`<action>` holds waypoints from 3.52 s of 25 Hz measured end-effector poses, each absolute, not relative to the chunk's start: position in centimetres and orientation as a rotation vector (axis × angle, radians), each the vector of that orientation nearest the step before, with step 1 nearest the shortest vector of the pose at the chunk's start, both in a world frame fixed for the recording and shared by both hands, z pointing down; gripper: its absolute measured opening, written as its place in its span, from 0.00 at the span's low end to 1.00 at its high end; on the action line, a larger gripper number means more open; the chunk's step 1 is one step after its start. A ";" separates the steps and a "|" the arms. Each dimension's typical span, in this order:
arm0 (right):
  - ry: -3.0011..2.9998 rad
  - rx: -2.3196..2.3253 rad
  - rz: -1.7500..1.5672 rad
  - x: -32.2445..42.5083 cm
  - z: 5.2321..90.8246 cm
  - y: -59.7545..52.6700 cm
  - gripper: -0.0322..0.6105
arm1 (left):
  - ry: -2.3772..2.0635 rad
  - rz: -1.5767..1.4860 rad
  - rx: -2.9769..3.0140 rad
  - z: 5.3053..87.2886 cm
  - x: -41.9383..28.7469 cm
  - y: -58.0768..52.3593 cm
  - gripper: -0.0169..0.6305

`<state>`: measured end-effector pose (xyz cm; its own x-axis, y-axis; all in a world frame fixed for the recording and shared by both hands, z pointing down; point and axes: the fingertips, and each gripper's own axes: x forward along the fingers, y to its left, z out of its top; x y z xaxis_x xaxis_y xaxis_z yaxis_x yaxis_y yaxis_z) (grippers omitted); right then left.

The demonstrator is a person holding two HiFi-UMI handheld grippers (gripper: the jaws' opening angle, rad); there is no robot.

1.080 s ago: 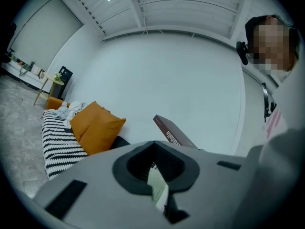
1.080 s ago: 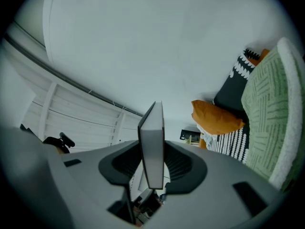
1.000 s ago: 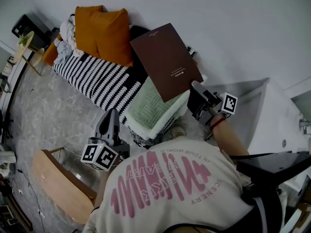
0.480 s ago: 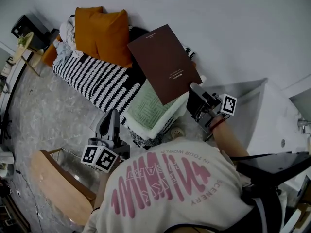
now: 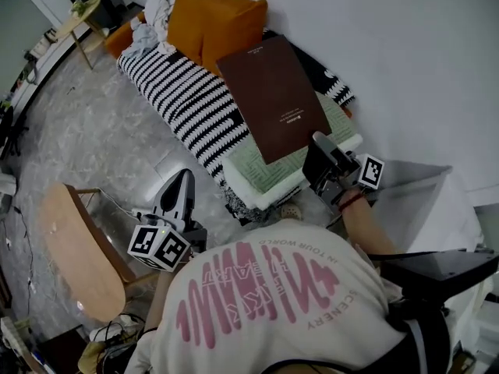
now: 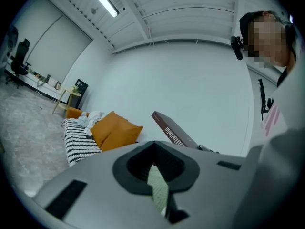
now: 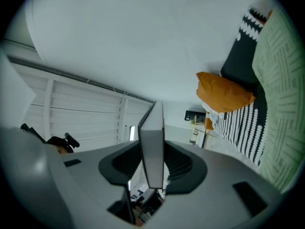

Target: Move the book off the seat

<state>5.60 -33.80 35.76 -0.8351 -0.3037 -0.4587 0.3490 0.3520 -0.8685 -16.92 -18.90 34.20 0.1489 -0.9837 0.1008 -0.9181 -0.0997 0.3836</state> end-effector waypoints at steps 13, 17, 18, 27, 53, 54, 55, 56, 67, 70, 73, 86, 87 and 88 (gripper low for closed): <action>2.105 0.495 -1.781 -11.6 35.6 -29.7 0.30 | -2.307 -0.386 1.598 33.8 -25.9 -4.0 0.04; 2.148 0.655 -1.852 -15.8 35.0 -27.9 0.30 | -2.428 -0.432 1.406 33.4 -26.1 0.1 0.04; 2.153 0.693 -1.871 -16.5 35.0 -27.6 0.30 | -2.453 -0.435 1.364 33.3 -26.0 0.8 0.04; 2.184 1.107 -2.106 -23.4 35.3 -20.2 0.30 | -2.642 -0.550 0.903 33.3 -22.6 8.9 0.04; 2.063 1.575 -2.244 -31.2 37.1 -3.1 0.30 | -2.864 -0.644 0.400 34.6 -18.9 24.3 0.04; 2.062 1.576 -2.237 -31.6 37.2 -2.5 0.30 | -2.865 -0.645 0.403 34.8 -19.4 25.0 0.04; 2.063 1.577 -2.232 -31.9 37.0 -1.8 0.30 | -2.866 -0.654 0.405 34.8 -19.9 25.8 0.04; 2.069 1.575 -2.230 -32.1 36.8 -0.9 0.30 | -2.868 -0.668 0.408 34.6 -20.3 26.6 0.04; 2.136 1.543 -2.250 -32.7 36.5 7.3 0.30 | -2.880 -0.745 0.398 34.2 -20.4 35.2 0.04; 2.167 1.541 -2.258 -32.8 37.6 9.2 0.30 | -2.874 -0.764 0.377 34.8 -19.6 37.0 0.04; 2.177 1.528 -2.270 -33.8 37.8 11.7 0.30 | -2.847 -0.795 0.348 35.2 -19.5 39.8 0.04; 2.218 1.576 -2.275 -35.2 39.3 13.4 0.30 | -2.873 -0.830 0.202 36.0 -17.0 41.0 0.04; 2.221 1.582 -2.281 -35.3 39.5 13.5 0.30 | -2.874 -0.834 0.193 36.0 -17.0 41.0 0.04; 2.222 1.588 -2.288 -35.5 39.7 13.6 0.30 | -2.876 -0.835 0.186 36.0 -16.9 40.9 0.04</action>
<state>-35.46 13.57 39.71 -0.5326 0.7943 -0.2922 0.2689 -0.1686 -0.9483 -16.91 40.94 36.03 -0.9824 -0.1575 0.1002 -0.0794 0.8381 0.5397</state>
